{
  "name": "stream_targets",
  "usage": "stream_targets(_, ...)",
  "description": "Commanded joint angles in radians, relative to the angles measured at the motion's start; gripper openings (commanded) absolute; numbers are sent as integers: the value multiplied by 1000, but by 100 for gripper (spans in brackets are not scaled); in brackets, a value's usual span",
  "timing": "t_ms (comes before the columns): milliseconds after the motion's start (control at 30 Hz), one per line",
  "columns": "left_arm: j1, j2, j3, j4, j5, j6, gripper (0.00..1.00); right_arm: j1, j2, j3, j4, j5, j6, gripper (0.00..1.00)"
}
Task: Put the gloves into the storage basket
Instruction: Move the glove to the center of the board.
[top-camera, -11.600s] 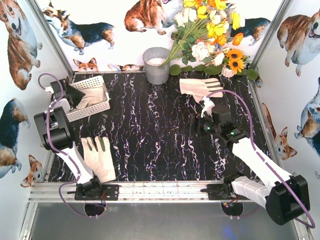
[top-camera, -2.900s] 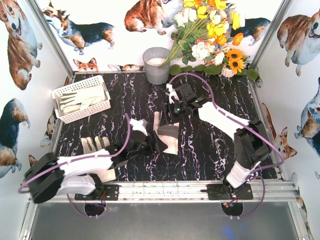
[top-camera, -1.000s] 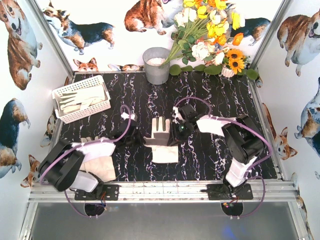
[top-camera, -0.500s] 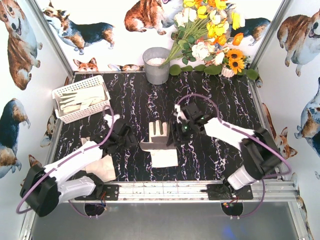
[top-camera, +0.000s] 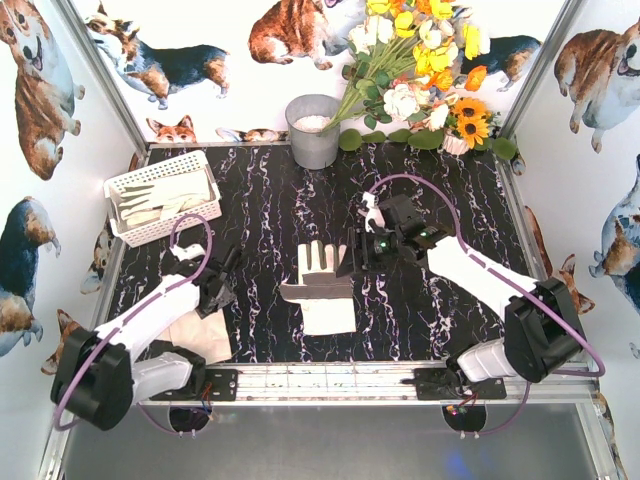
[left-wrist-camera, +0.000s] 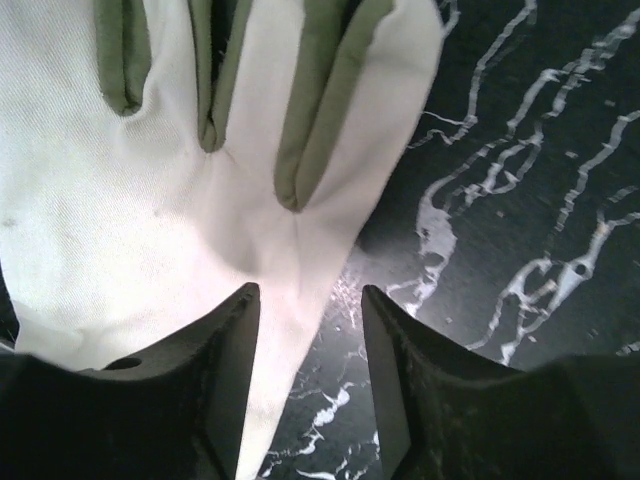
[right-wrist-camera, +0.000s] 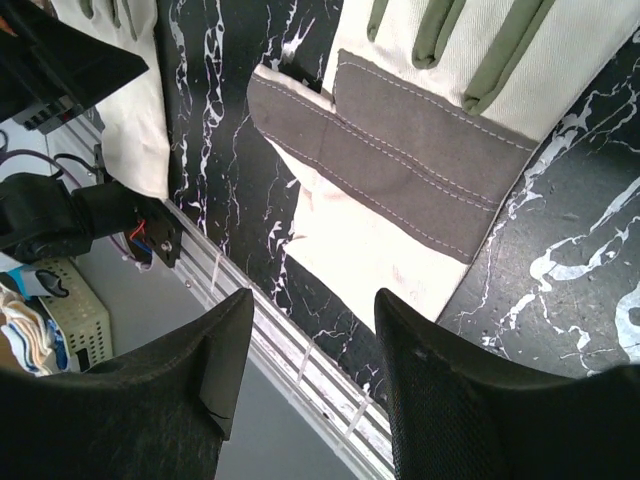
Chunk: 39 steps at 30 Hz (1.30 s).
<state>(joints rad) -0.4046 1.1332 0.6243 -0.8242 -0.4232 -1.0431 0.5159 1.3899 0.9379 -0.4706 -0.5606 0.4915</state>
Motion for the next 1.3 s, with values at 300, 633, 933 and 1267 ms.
stream_targets(300,91,185,-42,187,72,130,25,-33,-109,-21,31,-18,2,53)
stream_targets(633,84,261,29,357,221,131,0,-37,-102,-27,53,-25,11,53)
stream_targets(933,49,426,262,406,286,185,3,-35,-61,-27,90,-35,25,52)
stream_targets(1267,170,147,228,263,254,344,54,34,44,10,196,-55,69,53)
